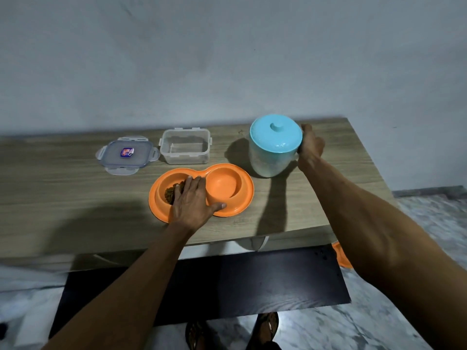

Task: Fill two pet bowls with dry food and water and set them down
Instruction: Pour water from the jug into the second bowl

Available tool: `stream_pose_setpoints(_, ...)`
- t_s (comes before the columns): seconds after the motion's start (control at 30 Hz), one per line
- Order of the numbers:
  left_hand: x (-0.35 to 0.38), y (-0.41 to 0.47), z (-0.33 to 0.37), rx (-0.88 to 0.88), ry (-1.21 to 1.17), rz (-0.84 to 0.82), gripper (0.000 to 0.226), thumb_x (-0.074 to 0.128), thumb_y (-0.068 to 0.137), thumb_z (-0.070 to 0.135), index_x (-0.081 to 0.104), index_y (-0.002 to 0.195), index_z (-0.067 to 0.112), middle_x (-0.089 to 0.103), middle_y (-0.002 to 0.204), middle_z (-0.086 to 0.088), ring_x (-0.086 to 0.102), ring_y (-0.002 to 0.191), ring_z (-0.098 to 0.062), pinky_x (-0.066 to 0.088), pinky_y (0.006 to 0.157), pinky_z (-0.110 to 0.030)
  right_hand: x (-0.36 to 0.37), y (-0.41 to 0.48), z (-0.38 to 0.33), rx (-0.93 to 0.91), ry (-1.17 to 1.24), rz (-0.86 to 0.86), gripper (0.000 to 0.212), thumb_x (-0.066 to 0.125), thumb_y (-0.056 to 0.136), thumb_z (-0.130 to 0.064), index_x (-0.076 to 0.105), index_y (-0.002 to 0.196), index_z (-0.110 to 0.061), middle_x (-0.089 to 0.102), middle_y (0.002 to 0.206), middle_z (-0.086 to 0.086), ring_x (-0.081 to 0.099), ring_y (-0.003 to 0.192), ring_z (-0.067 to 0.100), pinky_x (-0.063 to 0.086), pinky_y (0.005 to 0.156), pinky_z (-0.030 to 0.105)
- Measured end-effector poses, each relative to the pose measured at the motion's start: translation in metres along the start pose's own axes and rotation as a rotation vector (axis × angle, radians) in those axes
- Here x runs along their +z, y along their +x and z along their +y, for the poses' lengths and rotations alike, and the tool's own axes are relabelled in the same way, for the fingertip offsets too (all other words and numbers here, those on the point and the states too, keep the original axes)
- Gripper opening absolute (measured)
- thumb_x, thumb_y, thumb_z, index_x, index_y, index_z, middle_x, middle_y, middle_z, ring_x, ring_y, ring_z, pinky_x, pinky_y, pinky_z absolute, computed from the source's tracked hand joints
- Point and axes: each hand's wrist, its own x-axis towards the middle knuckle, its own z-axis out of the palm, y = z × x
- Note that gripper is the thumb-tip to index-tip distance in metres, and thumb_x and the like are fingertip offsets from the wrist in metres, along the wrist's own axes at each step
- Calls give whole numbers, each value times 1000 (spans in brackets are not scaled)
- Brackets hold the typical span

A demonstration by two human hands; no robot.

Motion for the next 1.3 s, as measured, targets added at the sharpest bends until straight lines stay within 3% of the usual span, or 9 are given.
stream_pose_setpoints(0.13, -2, -1, 1, 5, 1, 4, 95, 59, 81, 67, 28, 151, 11, 33, 158, -8, 17, 151, -27, 10, 120, -51, -2, -5, 0, 29, -24, 10, 18, 65, 65, -28, 59, 58, -13, 58, 65, 2, 47, 55, 20, 36, 50, 27)
stream_pose_setpoints(0.27, -5, -2, 1, 14, 3, -5, 94, 60, 81, 65, 28, 151, 11, 33, 157, -8, 17, 150, -28, 10, 120, -51, -1, -15, -8, -2, -60, 33, 15, 62, 63, -24, 55, 55, -13, 60, 61, 0, 53, 61, 21, 42, 59, 32)
stream_pose_setpoints(0.43, -5, -1, 1, 11, -25, -16, 95, 63, 80, 64, 30, 150, 10, 33, 157, -9, 16, 151, -29, 11, 120, -53, -2, -34, -23, -131, -165, 67, 26, 63, 73, -15, 47, 53, -13, 48, 55, -3, 43, 54, 17, 39, 60, 31)
stream_pose_setpoints(0.53, -5, 0, 1, 6, -39, -29, 94, 65, 79, 62, 31, 150, 10, 34, 157, -9, 16, 151, -29, 11, 121, -54, -3, -40, -25, -194, -272, 61, 28, 61, 79, -19, 48, 54, -12, 51, 56, -2, 48, 61, 19, 39, 59, 29)
stream_pose_setpoints(0.7, -5, 1, 0, 7, -61, -44, 94, 66, 78, 63, 32, 148, 9, 35, 155, -8, 16, 150, -30, 12, 120, -56, -9, -49, -22, -258, -288, 88, 32, 62, 77, -18, 48, 49, -13, 48, 52, -3, 43, 51, 13, 42, 65, 30)
stream_pose_setpoints(0.93, -7, 0, 1, 17, -64, -60, 95, 65, 80, 61, 30, 150, 7, 33, 156, -10, 15, 151, -30, 12, 120, -55, -7, -58, -23, -354, -361, 108, 37, 61, 80, -17, 44, 47, -14, 46, 49, -3, 46, 57, 16, 44, 69, 30)
stream_pose_setpoints(1.3, -11, -1, 2, 15, -58, -82, 95, 65, 82, 59, 26, 151, 7, 30, 158, -10, 13, 151, -30, 10, 121, -53, -4, -67, -24, -385, -394, 121, 37, 63, 80, -17, 44, 48, -13, 47, 51, -1, 47, 59, 18, 45, 66, 32)
